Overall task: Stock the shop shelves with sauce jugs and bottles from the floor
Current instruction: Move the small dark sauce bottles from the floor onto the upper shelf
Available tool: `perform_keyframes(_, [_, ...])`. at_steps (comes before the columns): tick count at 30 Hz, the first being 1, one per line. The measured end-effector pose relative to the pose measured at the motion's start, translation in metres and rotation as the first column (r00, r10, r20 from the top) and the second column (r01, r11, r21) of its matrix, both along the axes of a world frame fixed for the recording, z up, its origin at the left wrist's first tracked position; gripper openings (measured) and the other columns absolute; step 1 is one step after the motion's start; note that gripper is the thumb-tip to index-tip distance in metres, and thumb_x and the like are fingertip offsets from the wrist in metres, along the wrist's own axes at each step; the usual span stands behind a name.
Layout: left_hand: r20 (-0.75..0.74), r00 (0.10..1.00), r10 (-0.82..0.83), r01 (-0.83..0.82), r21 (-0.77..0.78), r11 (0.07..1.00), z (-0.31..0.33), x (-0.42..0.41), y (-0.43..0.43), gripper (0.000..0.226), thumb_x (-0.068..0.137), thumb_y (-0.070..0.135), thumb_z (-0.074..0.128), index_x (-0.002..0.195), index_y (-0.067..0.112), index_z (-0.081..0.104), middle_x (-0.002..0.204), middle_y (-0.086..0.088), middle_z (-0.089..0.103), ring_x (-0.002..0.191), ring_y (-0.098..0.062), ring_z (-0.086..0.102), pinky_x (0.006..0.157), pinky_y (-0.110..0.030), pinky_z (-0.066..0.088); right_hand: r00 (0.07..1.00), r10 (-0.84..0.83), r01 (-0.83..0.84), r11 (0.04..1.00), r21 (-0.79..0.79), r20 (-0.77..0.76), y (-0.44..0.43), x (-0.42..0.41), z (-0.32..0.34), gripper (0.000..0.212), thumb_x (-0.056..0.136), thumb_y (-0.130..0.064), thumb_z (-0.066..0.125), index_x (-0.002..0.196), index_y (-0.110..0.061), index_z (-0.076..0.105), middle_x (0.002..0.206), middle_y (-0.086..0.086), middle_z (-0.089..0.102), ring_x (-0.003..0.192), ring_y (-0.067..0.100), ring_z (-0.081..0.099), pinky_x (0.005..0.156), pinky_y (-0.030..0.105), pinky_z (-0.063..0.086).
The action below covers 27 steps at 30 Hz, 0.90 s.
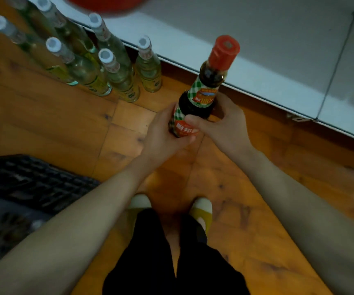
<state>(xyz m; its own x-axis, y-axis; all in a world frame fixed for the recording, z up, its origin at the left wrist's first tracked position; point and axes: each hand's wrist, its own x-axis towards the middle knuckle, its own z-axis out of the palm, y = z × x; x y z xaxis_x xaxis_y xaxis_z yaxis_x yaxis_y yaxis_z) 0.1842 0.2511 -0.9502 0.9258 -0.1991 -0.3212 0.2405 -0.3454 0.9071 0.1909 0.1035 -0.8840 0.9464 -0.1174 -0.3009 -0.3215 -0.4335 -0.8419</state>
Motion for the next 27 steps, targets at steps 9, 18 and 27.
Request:
perform_keyframes(9, [-0.047,0.995,-0.083,0.082,-0.008,0.997,0.193,-0.038,0.013,0.07,0.07,0.029,0.078,0.127,0.038,0.039,0.117,0.012,0.057,0.108,-0.005,0.055,0.089,-0.033,0.053,0.996,-0.034,0.038,0.998,0.046,-0.084,0.01,-0.039,0.187,0.059,0.072,-0.028,0.078,0.124,-0.013,0.055,0.119,-0.003,0.062,0.104,0.002,0.058,0.085,0.011,0.047])
perform_keyframes(18, [-0.024,0.99,-0.141,0.139,-0.067,0.988,0.406,-0.034,-0.003,0.07,0.061,0.035,0.079,0.119,0.045,0.041,0.108,0.023,0.056,0.099,0.003,0.057,0.083,-0.025,0.051,0.991,-0.112,0.115,0.992,0.046,-0.07,-0.004,-0.05,0.408,0.059,0.071,-0.026,0.079,0.123,-0.018,0.054,0.108,-0.012,0.06,0.095,-0.003,0.056,0.081,0.003,0.045])
perform_keyframes(27, [0.208,0.912,-0.353,0.364,-0.019,0.931,0.571,-0.003,-0.068,0.064,0.062,0.028,0.084,0.115,0.037,0.049,0.101,0.015,0.059,0.094,-0.005,0.06,0.08,-0.023,0.051,0.957,-0.258,0.263,0.965,-0.019,0.131,-0.062,-0.061,0.58,0.056,0.07,-0.028,0.079,0.121,-0.018,0.056,0.101,-0.014,0.059,0.091,-0.003,0.055,0.073,-0.003,0.04])
